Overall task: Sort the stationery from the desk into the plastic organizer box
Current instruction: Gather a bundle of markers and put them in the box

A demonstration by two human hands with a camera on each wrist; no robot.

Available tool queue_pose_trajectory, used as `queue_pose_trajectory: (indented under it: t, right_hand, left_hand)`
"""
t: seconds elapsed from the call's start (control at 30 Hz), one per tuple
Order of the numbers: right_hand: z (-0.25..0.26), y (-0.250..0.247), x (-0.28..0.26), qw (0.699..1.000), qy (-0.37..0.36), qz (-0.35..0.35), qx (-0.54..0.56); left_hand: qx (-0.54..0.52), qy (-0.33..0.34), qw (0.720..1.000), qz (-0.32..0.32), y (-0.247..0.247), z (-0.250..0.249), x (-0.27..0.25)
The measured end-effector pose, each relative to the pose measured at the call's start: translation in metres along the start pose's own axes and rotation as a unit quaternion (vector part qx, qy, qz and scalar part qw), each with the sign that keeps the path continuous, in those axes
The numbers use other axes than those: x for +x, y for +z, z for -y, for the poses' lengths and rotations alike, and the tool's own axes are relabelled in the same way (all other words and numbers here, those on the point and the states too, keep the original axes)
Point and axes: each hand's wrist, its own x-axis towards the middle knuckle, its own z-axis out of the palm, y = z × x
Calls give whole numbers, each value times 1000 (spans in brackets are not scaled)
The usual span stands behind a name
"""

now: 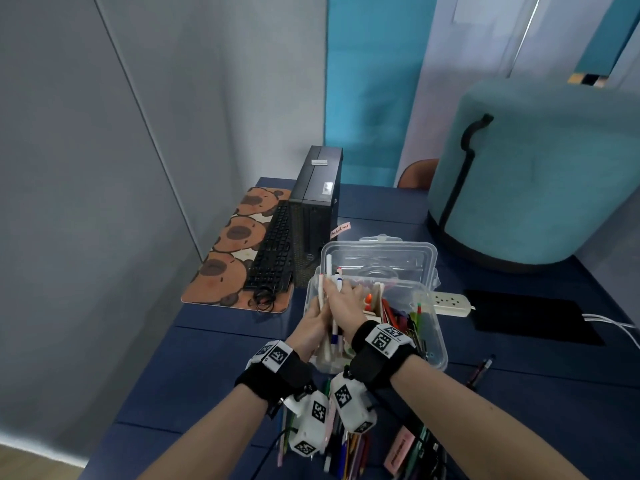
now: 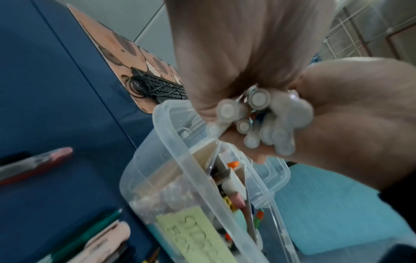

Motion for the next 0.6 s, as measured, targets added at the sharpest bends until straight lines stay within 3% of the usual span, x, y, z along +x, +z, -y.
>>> queue_pose_trajectory:
  t: [0.1, 0.27, 0.43, 0.6]
  right_hand:
    - [12, -3, 16, 1000, 0, 23, 4]
    - [22, -6, 36, 992, 11, 68, 101]
    - [-1, 6, 47, 988, 17, 44, 145]
    - [-22, 20, 53, 987, 57, 40, 144]
  left_hand:
    - [11, 16, 1000, 15, -3, -13, 16]
    - [19, 3, 1000, -7, -11, -33, 44]
    - [-8, -39, 999, -35, -14, -18, 54]
    - [58, -78, 994, -39, -3, -5, 47]
